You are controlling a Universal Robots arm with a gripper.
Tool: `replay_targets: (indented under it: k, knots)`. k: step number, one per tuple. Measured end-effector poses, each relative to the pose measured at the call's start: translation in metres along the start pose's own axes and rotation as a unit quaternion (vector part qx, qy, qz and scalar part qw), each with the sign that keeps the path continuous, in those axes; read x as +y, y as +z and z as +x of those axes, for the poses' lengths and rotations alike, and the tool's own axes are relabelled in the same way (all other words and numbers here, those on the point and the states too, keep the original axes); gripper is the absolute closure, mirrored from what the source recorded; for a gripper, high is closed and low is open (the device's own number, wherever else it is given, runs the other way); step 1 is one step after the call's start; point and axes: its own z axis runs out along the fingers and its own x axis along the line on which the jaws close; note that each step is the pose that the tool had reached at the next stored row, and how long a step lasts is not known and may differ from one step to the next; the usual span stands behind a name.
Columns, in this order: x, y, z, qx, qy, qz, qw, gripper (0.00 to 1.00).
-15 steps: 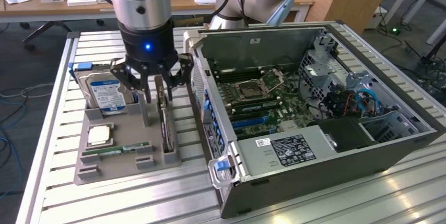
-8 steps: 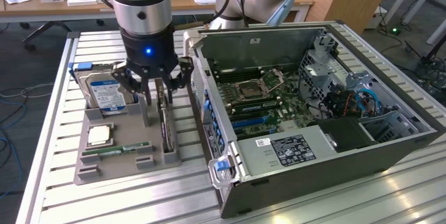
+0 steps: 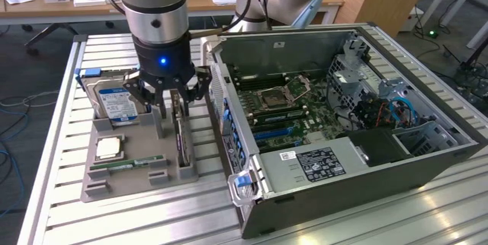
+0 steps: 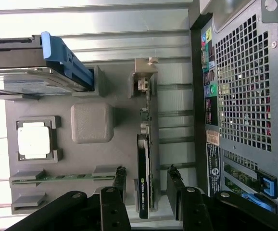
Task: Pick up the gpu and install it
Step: 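Pick up the gpu and move the gpu toward the slot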
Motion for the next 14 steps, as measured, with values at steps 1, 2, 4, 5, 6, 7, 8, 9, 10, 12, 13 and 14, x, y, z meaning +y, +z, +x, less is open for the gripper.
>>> replay_targets:
  k: [1, 2, 4, 5, 6, 7, 8, 9, 10, 12, 13, 14]
  knots:
    - [0.0, 0.0001, 0.0, 0.0, 0.0, 0.0, 1.0, 0.53]
    - [0.0, 0.0003, 0.0, -0.0001, 0.0, -0.0001, 1.0, 0.53]
    - [0.0001, 0.0011, -0.0001, -0.0002, 0.0, -0.0002, 1.0, 0.53]
    - [0.0001, 0.0015, -0.0004, -0.0001, 0.0, -0.0002, 1.0, 0.53]
    - [0.0, 0.0022, -0.001, -0.0001, 0.0, -0.0001, 1.0, 0.53]
    - [0.0, 0.0032, -0.0016, -0.0001, 0.0, -0.0001, 1.0, 0.53]
    - [0.0, 0.0045, -0.002, -0.0002, 0.0, -0.0002, 1.0, 0.53]
    - [0.0, 0.0059, -0.0023, -0.0001, 0.0, -0.0001, 1.0, 0.53]
    - [0.0, 0.0074, -0.0026, -0.0001, 0.0, -0.0001, 1.0, 0.53]
    - [-0.0001, 0.0088, -0.0028, -0.0001, 0.0, -0.0001, 1.0, 0.53]
    - [-0.0001, 0.0088, -0.0028, 0.0, 0.0, 0.0, 1.0, 0.53]
    - [-0.0001, 0.0089, -0.0028, 0.0, 0.0, 0.0, 1.0, 0.53]
